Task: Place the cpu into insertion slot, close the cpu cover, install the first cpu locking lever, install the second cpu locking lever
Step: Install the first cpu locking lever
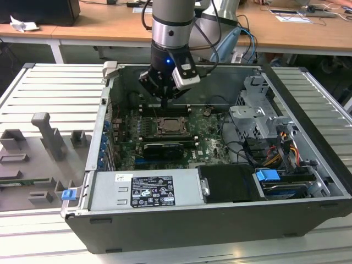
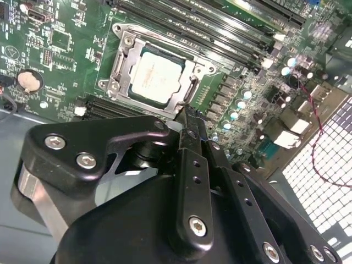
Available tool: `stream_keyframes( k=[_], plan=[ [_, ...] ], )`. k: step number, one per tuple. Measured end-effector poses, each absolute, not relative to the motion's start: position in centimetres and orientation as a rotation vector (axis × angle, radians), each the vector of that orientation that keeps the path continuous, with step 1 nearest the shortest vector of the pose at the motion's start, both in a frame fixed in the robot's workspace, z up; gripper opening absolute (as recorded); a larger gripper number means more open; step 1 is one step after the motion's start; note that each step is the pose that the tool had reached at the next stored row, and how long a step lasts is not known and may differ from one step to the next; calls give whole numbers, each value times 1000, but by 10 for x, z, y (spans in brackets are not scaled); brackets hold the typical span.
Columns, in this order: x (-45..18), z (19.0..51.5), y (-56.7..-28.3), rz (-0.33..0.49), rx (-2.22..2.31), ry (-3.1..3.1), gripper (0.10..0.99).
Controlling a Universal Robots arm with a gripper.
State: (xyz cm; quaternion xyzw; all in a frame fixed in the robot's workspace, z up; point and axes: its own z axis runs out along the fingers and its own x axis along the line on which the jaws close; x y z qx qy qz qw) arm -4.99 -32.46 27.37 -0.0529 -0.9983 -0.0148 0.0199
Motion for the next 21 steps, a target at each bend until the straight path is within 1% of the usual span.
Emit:
stream_keyframes(
  k=[6, 14, 21],
  plan=[
    [-50, 274, -325, -43, -9, -3100, 106],
    [-81, 271, -325, -49, -5, -3167, 106],
    [-95, 266, -319, -56, -5, -3173, 106]
  ],
)
